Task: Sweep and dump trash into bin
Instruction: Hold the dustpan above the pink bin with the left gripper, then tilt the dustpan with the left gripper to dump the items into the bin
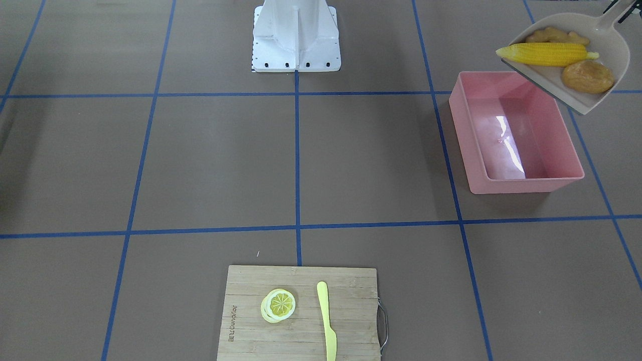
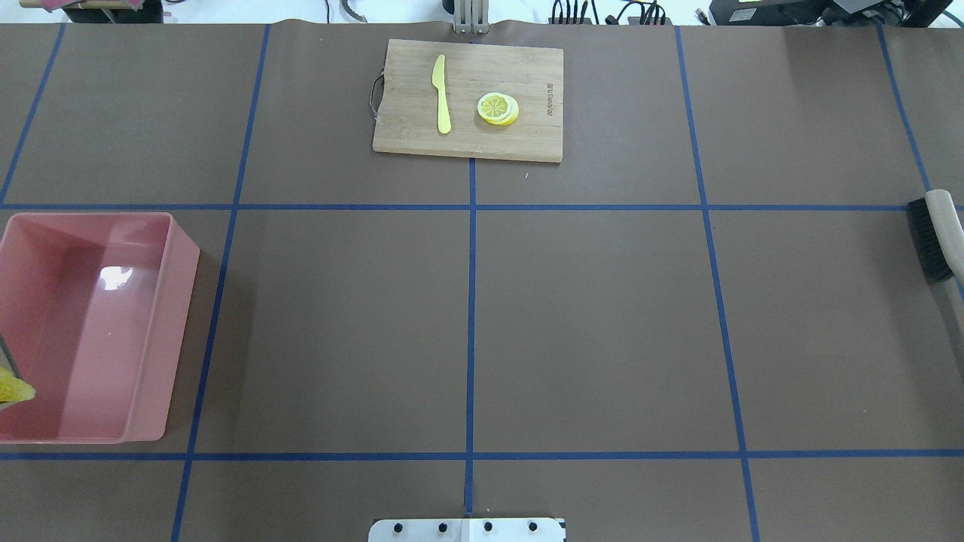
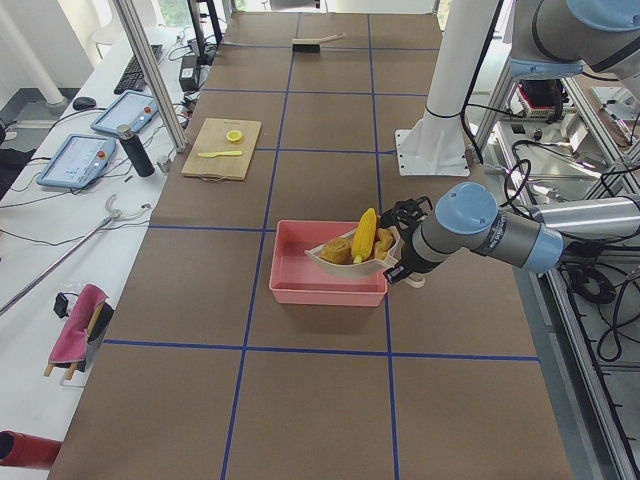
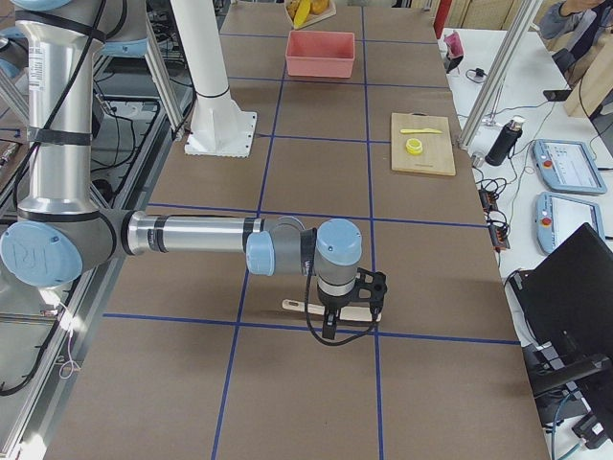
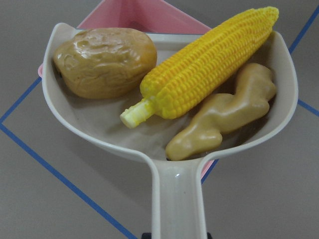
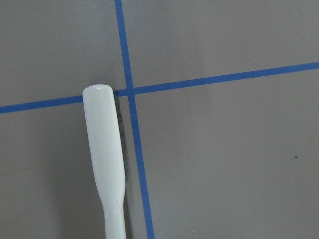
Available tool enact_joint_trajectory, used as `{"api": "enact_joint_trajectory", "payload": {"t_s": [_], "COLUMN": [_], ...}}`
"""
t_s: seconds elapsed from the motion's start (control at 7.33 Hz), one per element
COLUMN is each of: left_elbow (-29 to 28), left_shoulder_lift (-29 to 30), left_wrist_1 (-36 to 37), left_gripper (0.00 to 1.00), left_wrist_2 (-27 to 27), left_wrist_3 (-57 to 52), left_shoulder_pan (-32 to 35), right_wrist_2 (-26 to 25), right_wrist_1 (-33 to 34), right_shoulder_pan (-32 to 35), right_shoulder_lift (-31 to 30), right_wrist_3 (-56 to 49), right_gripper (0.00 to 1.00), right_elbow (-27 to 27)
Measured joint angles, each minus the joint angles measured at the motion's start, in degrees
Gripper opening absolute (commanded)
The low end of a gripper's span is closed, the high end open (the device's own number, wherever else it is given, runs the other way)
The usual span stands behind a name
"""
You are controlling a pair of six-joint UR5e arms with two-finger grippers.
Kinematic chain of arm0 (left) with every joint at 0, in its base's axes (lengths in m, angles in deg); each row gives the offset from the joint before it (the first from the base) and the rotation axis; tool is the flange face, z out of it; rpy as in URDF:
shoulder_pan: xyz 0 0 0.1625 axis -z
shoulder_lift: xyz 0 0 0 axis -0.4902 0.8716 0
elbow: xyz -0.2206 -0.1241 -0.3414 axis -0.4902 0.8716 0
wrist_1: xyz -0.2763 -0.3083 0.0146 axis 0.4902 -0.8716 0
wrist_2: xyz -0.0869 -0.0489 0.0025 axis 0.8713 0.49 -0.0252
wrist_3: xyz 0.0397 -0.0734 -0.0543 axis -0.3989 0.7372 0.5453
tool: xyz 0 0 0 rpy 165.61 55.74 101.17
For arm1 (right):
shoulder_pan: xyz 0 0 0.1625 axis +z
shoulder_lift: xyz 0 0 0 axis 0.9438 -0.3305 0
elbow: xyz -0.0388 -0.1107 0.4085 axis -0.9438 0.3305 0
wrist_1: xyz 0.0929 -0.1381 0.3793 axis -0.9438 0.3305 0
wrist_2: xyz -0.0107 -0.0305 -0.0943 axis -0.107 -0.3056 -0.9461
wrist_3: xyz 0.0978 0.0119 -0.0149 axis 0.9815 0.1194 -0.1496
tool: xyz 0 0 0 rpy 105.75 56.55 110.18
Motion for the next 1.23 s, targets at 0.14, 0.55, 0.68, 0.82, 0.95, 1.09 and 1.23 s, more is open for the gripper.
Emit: {"api": "enact_joint_trajectory", "payload": {"t_s": [0.14, 0.55, 0.68, 0.82, 0.95, 1.09, 1.23], "left_elbow": [-0.04, 0.31, 0.86, 1.83, 3.05, 4.42, 5.65], "left_shoulder_lift": [0.04, 0.45, 0.59, 0.83, 1.17, 1.46, 1.68], "left_wrist_1": [1.79, 6.59, 9.06, 11.80, 14.43, 16.62, 18.87], "left_gripper": [0.00, 0.00, 0.00, 0.00, 0.00, 0.00, 0.00], "left_wrist_2": [-0.74, -2.18, -2.52, -2.81, -3.48, -4.86, -6.88], "left_wrist_3": [-0.60, -0.66, -0.55, -0.50, -0.43, -0.31, -0.24], "left_shoulder_pan": [-0.22, -2.07, -3.31, -4.38, -5.45, -6.70, -8.43], "right_wrist_2": [-0.03, -1.61, -2.43, -2.86, -3.02, -2.92, -2.85], "right_wrist_1": [-0.04, -0.07, -0.07, -0.05, -0.01, 0.00, 0.00], "right_shoulder_pan": [-0.03, -0.10, -0.11, -0.12, -0.12, -0.12, -0.12], "right_shoulder_lift": [-0.25, -0.11, -0.22, -0.61, -1.07, -1.31, -1.45], "right_wrist_3": [-0.05, -0.11, -0.15, -0.17, -0.18, -0.18, -0.18], "right_gripper": [1.00, 1.00, 1.00, 1.00, 1.00, 1.00, 1.00], "right_elbow": [-0.32, -0.72, -0.92, -1.43, -2.08, -2.43, -2.57]}}
